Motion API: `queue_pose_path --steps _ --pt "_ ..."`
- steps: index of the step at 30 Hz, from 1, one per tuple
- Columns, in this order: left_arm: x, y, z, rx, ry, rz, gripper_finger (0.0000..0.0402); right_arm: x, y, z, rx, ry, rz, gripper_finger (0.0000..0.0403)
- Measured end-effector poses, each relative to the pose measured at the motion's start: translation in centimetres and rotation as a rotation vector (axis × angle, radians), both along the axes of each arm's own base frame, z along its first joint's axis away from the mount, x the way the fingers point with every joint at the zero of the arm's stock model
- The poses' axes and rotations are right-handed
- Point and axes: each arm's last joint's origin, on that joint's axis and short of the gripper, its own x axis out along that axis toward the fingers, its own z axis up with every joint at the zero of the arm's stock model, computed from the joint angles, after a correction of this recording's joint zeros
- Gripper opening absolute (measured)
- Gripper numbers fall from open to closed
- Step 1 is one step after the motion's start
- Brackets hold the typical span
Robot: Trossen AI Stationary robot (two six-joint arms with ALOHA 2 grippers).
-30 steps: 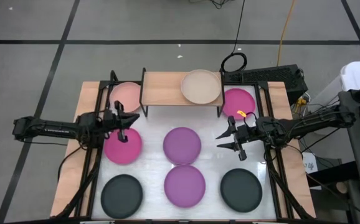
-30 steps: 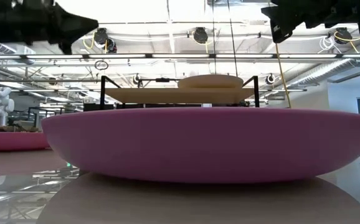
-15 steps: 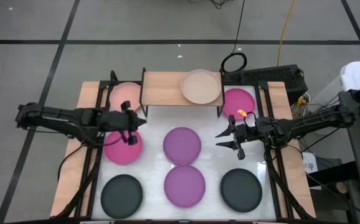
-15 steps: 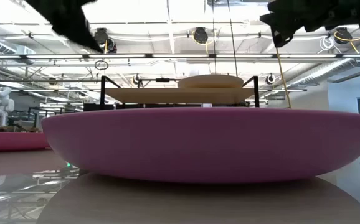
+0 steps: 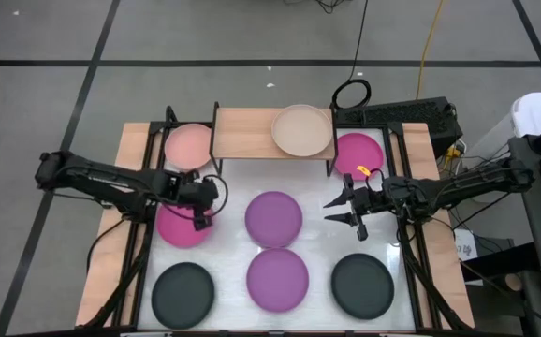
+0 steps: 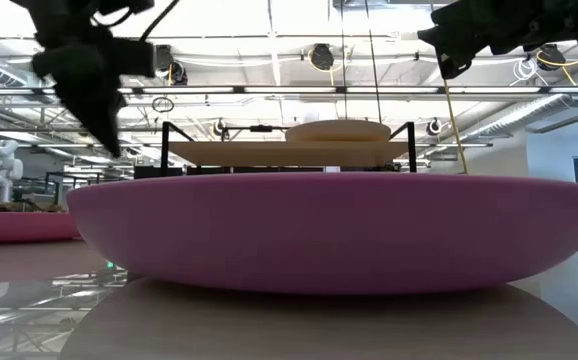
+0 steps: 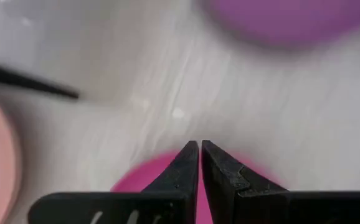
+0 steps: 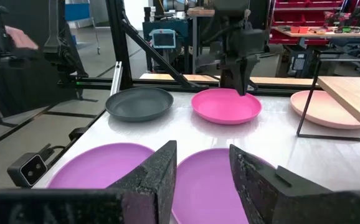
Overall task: Place and stack plates onto a shelf
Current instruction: Stack the left pink plate on top of the brown plate on the shelf
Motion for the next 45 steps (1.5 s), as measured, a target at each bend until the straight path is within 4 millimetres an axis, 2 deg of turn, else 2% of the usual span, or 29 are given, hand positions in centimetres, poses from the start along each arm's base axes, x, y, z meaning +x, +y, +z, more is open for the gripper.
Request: queue_pose_path --steps 6,12,17,20,23,25,29,33,39,45 --pt "-1.0 0.1 -1.1 0.066 0.224 -0.187 0.0026 0.0 0.0 0.0 0.000 0.000 0.000 0.0132" --pt "0.1 0.0 -1.4 0.132 0.204 -0.391 0.0026 0.0 0.0 0.0 0.000 0.000 0.000 0.0132" --pt "1.2 0.4 -2.4 0.120 0.217 -0.395 0.0027 0.0 0.0 0.0 0.000 0.002 0.000 0.0132" --pt "2.1 0.0 -3.0 0.010 0.176 -0.365 0.0035 0.0 0.0 -0.1 -0.002 0.009 -0.001 0.0132" --pt "3.0 -1.2 -3.1 -0.117 0.077 -0.350 0.0061 0.0 0.0 -0.1 -0.002 0.011 -0.003 0.0132" --pt "3.4 -2.0 -3.0 -0.139 0.032 -0.344 0.0077 0.0 -0.1 -0.1 -0.006 0.012 -0.026 0.0132" --pt "3.2 -3.1 -3.0 -0.148 0.029 -0.333 0.0087 0.0 -0.2 -0.2 -0.012 0.015 -0.061 0.0132" --pt "2.4 -4.0 -3.2 -0.166 0.099 -0.301 0.0088 0.0 -0.2 -0.2 -0.003 0.017 -0.075 0.0132" --pt "2.1 -5.0 -3.5 -0.250 0.115 0.001 0.0088 0.0 -0.2 -0.2 -0.003 0.017 -0.075 0.0132" --pt "2.0 -5.5 -4.2 -0.203 0.141 0.110 0.0088 0.0 -0.2 -0.2 0.012 0.019 -0.077 0.0132"
